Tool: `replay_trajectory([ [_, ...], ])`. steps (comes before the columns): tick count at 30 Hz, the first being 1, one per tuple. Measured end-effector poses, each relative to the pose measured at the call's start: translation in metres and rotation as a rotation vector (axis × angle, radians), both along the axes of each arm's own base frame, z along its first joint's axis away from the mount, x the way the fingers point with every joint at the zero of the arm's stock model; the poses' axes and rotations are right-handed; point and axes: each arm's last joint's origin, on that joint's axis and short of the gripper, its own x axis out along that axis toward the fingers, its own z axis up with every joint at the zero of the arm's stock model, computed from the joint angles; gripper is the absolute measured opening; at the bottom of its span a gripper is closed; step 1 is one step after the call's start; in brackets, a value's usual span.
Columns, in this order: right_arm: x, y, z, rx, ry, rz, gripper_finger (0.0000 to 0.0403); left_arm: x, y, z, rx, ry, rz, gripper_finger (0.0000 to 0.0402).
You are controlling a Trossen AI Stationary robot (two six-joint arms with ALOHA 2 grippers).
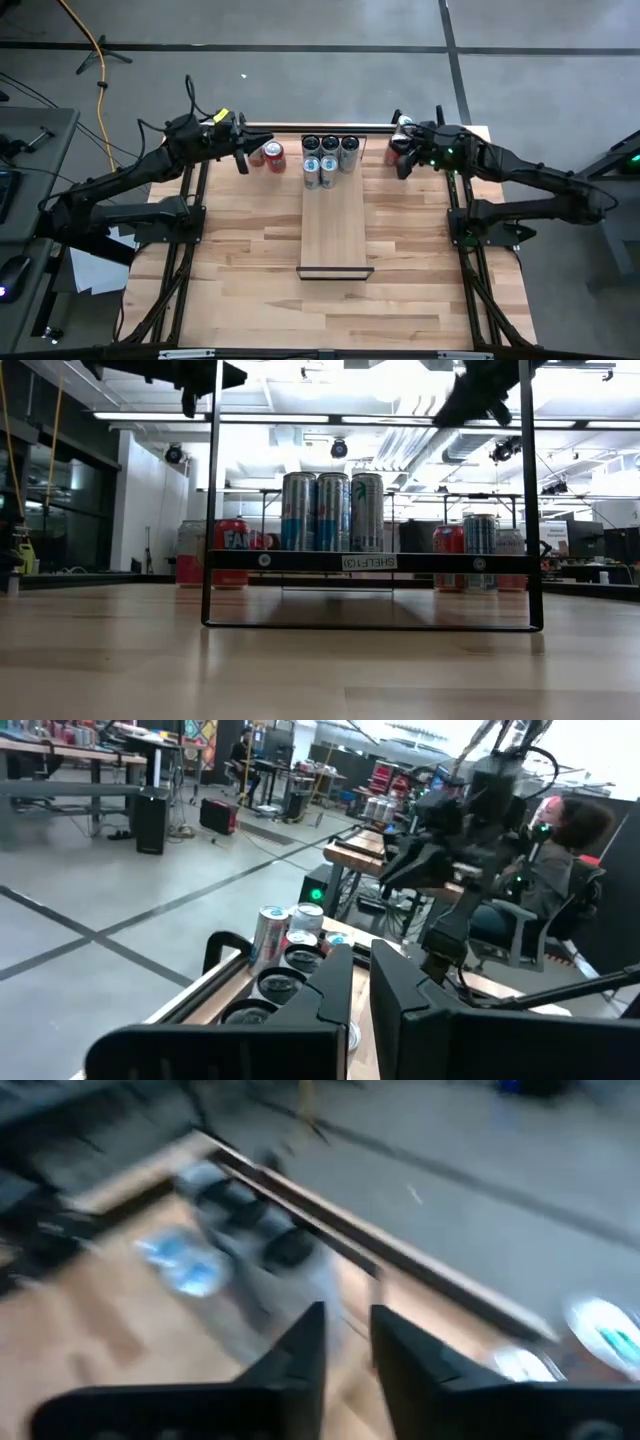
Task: Place canned beverage on shelf
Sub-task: Put the bottom blue soda can on the shelf aligned with the other blue soda can
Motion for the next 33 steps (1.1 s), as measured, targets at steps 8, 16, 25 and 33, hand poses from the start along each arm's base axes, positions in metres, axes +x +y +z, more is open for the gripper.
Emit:
replay_trajectory([
  [8,-0.013,-0.025,-0.037,0.259,0.304,-0.247,0.0228,0.0,0.0,0.0,-0.001,0.001,0.0,0.0],
  [16,-0.005,-0.038,-0.048,0.298,0.324,-0.343,0.0299,0.0,0.0,0.0,-0.01,-0.001,0.0,0.0],
  [25,0.008,-0.05,-0.069,0.313,0.465,-0.354,0.03,0.0,0.0,0.0,-0.014,-0.001,-0.001,0.0],
  [33,0.015,-0.067,-0.088,0.356,0.54,-0.398,0.03,0.0,0.0,0.0,-0.037,-0.009,-0.003,0.0001],
])
